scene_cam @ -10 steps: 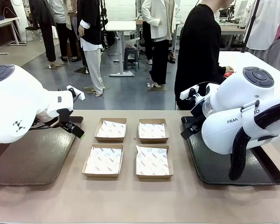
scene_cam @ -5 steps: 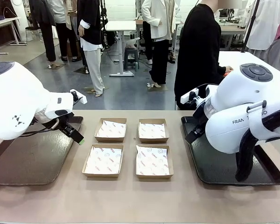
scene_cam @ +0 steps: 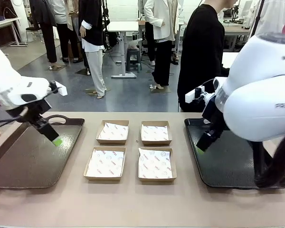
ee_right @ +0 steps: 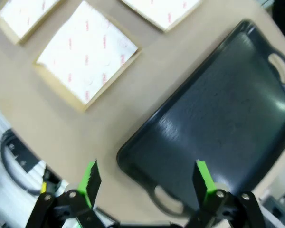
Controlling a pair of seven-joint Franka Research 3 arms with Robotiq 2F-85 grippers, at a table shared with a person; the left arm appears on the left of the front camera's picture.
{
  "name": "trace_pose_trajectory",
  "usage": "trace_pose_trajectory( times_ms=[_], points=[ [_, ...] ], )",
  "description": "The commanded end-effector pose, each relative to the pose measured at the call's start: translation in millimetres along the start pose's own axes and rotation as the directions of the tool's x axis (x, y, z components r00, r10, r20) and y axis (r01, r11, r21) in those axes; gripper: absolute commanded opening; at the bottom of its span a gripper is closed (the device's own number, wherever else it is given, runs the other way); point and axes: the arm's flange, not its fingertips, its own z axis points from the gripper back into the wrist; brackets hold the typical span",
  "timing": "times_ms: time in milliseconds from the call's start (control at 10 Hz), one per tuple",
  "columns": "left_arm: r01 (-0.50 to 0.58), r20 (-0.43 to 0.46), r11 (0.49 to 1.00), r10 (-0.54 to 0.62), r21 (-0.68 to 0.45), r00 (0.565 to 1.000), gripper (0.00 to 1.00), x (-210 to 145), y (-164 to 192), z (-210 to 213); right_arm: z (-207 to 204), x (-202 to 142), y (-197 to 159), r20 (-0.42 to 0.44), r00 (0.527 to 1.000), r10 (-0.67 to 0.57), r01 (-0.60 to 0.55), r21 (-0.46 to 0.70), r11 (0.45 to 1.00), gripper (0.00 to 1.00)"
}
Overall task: Individually package the donuts and arrange them on the tray.
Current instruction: Pick up one Paper togo box.
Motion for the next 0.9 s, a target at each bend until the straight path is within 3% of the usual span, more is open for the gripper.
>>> trace_pose_trajectory(
  times_ms=[0,100,200,700,800],
  points=[
    [0.032,0.002,0.999,-0.032,0.035,0.999,1.0,-117.8,-55.9,-11.3,-15.3,-109.0,33.5,0.029,1.0,0.005,-0.006,0.038,0.999,1.0],
    [0.041,0.017,0.997,-0.043,0.069,0.999,1.0,-118.1,-56.7,-11.6,-18.1,-108.5,25.6,0.028,0.999,0.02,-0.019,-0.055,0.998,1.0],
    [0.01,-0.006,1.0,-0.01,0.003,1.0,1.0,-6.8,-3.8,17.9,16.4,-7.7,5.2,-0.006,1.0,-0.002,0.002,0.011,1.0,1.0],
    [0.014,-0.024,1.0,-0.014,0.01,1.0,1.0,-10.1,-4.5,21.1,20.4,-11.2,5.5,-0.017,1.0,0.0,0.0,0.005,1.0,1.0],
    [-0.101,0.077,0.972,0.12,-0.211,0.99,1.0,-4.0,9.1,28.1,26.4,-18.1,-17.9,0.091,0.984,-0.151,0.123,0.262,0.957,1.0]
  ],
)
